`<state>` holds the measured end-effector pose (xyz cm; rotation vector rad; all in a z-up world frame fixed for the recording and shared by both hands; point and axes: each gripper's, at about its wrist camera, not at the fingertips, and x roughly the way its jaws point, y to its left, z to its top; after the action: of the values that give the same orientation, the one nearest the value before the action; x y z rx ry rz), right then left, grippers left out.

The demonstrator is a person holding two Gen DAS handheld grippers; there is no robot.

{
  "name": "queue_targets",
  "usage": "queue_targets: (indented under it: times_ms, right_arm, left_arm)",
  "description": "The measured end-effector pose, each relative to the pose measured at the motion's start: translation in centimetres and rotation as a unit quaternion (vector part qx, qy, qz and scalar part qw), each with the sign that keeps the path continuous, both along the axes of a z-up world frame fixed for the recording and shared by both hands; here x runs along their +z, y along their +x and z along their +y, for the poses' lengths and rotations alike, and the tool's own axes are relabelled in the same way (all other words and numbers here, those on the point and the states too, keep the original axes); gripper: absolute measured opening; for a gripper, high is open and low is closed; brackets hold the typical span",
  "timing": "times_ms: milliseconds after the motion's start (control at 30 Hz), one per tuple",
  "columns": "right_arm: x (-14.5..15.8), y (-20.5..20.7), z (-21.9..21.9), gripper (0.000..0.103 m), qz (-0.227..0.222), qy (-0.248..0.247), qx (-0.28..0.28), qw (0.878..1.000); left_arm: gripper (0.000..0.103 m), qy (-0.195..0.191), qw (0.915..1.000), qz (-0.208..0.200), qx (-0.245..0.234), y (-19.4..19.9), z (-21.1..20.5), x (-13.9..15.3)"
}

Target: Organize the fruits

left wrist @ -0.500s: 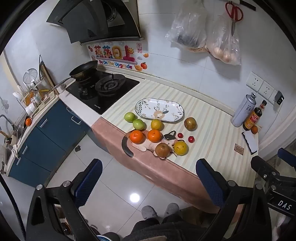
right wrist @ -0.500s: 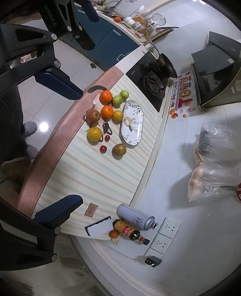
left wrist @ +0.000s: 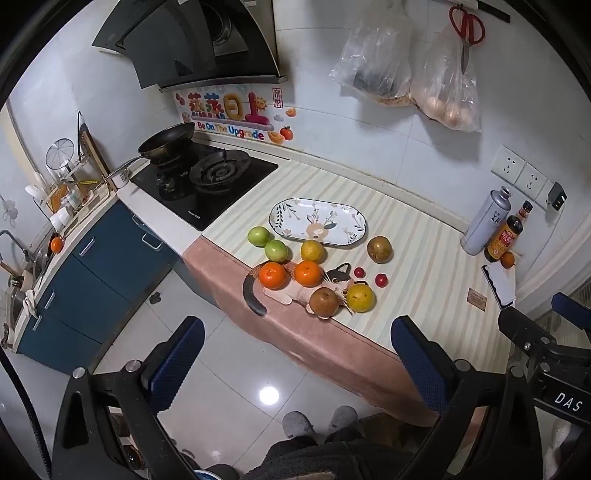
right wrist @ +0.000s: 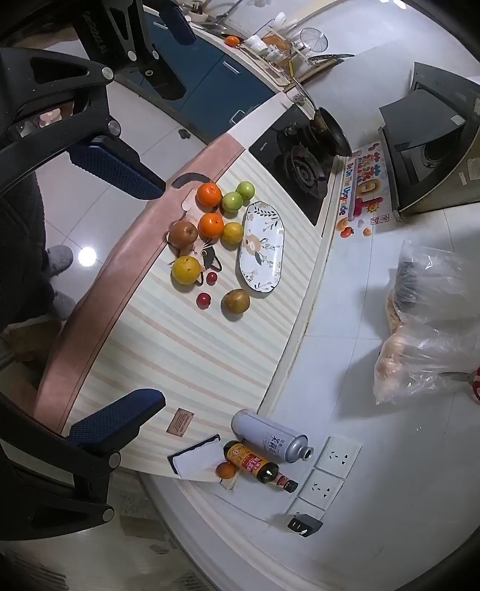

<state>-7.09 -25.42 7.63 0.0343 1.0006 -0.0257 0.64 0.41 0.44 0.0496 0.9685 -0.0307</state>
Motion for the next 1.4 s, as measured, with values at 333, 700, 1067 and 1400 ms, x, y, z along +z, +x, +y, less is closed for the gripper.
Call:
queue_targets:
  times_ms: [333,700,1067,1400]
  right_arm:
    - [0.0,0.0,0.0,0.103,0.001,0.003,0.000,1.000]
    - [0.0,0.0,0.2,0.103,0.001,0.005,0.000,1.000]
    - [0.0,0.4,1.0,0.103,0.000,0.006,0.003,1.000]
    - [0.1,0.5,1.4,0.103,0.001,0.007,0.004,1.000]
  left_arm:
    - [0.103,0.000,1.0000,0.000,-0.002,-0.2,-0.3,0.1]
    - [0.103,-0.001,1.0000,-0.003,0.000,0.1,-0.9,1.2]
    - [0.103,-0.002,1.0000,-0.004,0.000,-0.1,-0.8,0.9]
    - [0.103,-0.004,1.0000,-0.002,0.000,-0.3,-0.9,1.0]
